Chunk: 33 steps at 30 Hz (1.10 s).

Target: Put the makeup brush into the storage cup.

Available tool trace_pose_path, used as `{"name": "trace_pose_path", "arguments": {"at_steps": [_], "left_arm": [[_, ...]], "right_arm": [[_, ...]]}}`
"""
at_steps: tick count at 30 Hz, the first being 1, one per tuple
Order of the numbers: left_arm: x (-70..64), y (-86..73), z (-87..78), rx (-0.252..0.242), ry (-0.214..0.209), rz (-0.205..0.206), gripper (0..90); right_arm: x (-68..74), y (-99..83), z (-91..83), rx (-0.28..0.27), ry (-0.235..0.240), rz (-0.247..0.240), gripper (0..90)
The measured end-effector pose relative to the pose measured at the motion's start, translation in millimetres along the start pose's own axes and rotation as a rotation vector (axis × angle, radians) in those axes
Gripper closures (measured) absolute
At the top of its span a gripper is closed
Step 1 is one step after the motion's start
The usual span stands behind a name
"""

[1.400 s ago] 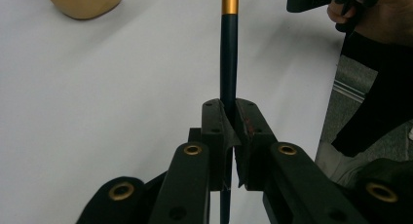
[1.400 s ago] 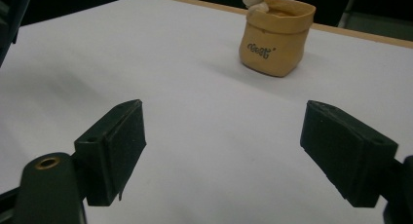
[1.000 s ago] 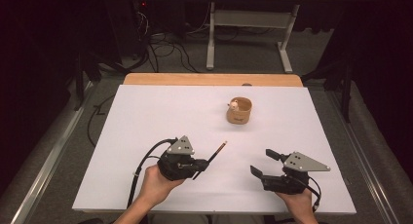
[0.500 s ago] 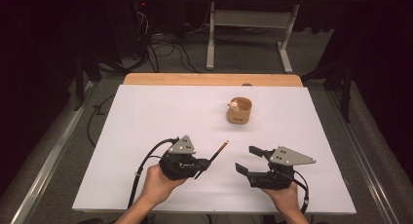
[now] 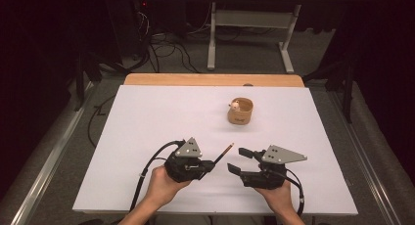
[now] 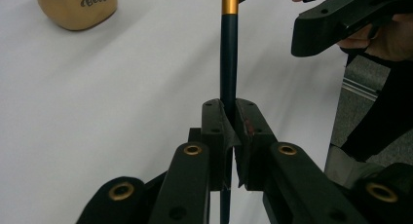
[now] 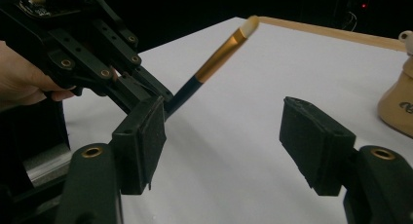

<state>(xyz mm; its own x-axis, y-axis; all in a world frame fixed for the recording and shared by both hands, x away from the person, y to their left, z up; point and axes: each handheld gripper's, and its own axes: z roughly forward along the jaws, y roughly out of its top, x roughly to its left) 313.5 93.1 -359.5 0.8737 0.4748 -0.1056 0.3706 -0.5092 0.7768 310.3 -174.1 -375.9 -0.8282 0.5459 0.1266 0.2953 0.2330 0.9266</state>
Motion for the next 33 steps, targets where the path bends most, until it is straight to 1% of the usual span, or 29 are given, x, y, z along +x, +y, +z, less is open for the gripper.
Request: {"name": "trace_pose_path", "arguments": {"at_steps": [2, 13, 14, 18, 20, 21, 24, 25, 29, 31, 33], "left_arm": [[-1.3, 0.1, 1.3, 0.002, 0.003, 0.005, 83.4], [-6.9, 1.3, 5.1, 0.000, 0.015, 0.036, 83.4], [-7.3, 1.3, 5.4, 0.001, 0.015, 0.042, 83.4], [-8.3, 1.8, 6.7, 0.003, 0.020, 0.053, 83.4], [-9.5, 1.7, 7.5, -0.001, 0.022, 0.051, 83.5], [-9.7, 1.6, 7.6, 0.003, 0.023, 0.061, 83.4], [-11.2, 1.5, 8.7, 0.007, 0.027, 0.067, 83.4], [-12.0, 1.7, 9.3, 0.013, 0.031, 0.075, 83.4], [-13.6, 1.4, 10.7, 0.008, 0.037, 0.079, 83.4], [-14.1, 1.5, 10.5, 0.012, 0.037, 0.090, 83.4], [-15.3, 1.3, 10.8, 0.005, 0.036, 0.088, 83.4]], "right_arm": [[1.8, 1.7, 3.1, -0.002, 0.015, -0.002, 38.3], [3.1, 4.1, 10.0, -0.003, 0.057, 0.000, 45.7], [3.6, 4.4, 10.4, -0.002, 0.066, 0.009, 47.4], [2.4, 4.5, 12.0, -0.004, 0.086, 0.013, 50.1], [2.2, 4.6, 12.3, -0.004, 0.088, 0.013, 50.9], [2.0, 5.0, 12.6, -0.003, 0.093, 0.016, 52.3], [2.3, 5.3, 13.0, -0.005, 0.099, 0.019, 53.6], [2.6, 5.4, 13.5, -0.003, 0.101, 0.017, 54.6], [2.1, 5.1, 14.8, 0.002, 0.106, 0.024, 56.3], [2.0, 5.4, 15.1, -0.001, 0.110, 0.025, 57.5], [2.2, 5.6, 15.3, -0.002, 0.114, 0.025, 58.6]]}}
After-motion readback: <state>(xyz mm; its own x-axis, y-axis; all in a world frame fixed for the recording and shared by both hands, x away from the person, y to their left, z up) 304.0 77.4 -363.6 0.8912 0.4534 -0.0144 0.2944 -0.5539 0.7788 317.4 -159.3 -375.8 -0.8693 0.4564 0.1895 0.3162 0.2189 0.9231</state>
